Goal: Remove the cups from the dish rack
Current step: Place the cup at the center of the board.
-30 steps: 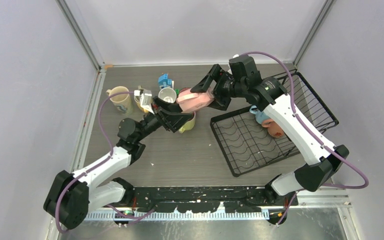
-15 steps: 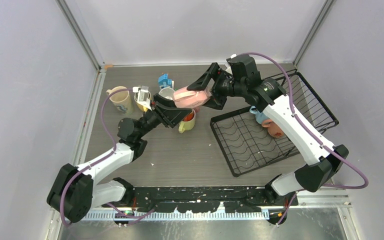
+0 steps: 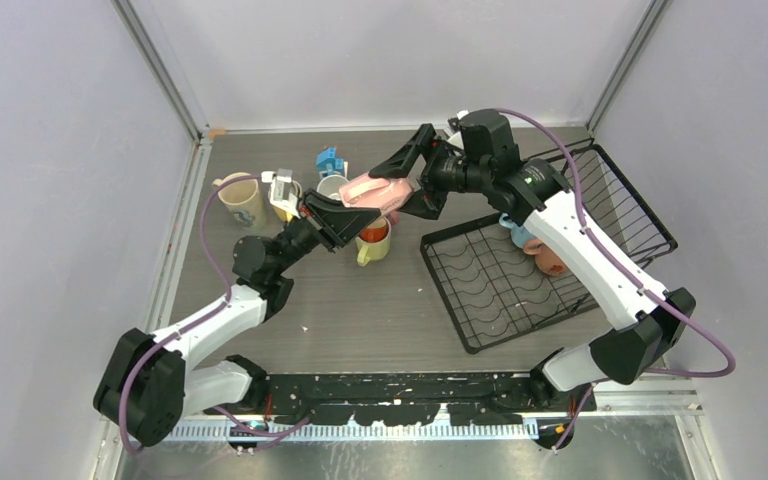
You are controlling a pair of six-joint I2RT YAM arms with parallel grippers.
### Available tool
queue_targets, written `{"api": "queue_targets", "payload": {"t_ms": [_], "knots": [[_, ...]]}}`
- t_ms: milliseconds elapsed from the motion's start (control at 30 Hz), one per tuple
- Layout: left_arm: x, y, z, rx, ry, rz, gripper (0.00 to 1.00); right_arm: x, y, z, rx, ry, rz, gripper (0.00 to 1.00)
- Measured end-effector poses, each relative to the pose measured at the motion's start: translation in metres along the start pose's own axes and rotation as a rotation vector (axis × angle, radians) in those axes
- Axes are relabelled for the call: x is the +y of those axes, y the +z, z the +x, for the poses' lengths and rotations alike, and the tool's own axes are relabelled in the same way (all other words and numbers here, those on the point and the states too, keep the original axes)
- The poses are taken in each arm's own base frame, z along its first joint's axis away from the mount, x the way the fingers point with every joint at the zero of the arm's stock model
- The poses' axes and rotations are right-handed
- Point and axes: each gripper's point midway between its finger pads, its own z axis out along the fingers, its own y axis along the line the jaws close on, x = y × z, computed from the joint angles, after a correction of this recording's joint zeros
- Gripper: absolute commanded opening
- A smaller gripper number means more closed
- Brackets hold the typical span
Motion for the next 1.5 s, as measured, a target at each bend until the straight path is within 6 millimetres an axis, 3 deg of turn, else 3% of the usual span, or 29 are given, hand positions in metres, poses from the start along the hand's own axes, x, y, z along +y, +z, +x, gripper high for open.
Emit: {"api": "queue_targets", "payload": {"t_ms": [33, 200, 300, 700, 1000, 1200, 1500], "knots": [[0.000, 0.000, 0.000, -0.001, 0.002, 0.001, 0.00, 0.000, 0.000, 0.000, 0.001, 0.005, -0.003, 0.35], [0.000, 0.000, 0.000, 0.001, -0.003, -0.007, 0.00, -0.001, 0.001, 0.001, 0.001, 0.019, -0.004, 0.83], [-0.001, -0.002, -0.002, 0.002, 0.001, -0.016, 0.00, -0.001, 0.001, 0.001, 0.001, 0.021, -0.007, 0.99], [0.004, -0.012, -0.008, -0.004, 0.023, -0.136, 0.00, 0.003, -0.008, -0.008, -0.073, -0.066, -0.020, 1.00], [0.021, -0.035, -0.005, 0.022, 0.026, -0.320, 0.00, 0.004, -0.029, -0.014, -0.161, -0.155, -0.012, 1.00], [0.046, -0.070, -0.002, 0.068, 0.040, -0.584, 0.00, -0.004, -0.042, -0.016, -0.202, -0.209, 0.029, 1.00], [0.072, -0.148, -0.023, 0.101, 0.103, -1.093, 0.00, -0.010, -0.061, -0.019, -0.264, -0.279, 0.068, 1.00]]}}
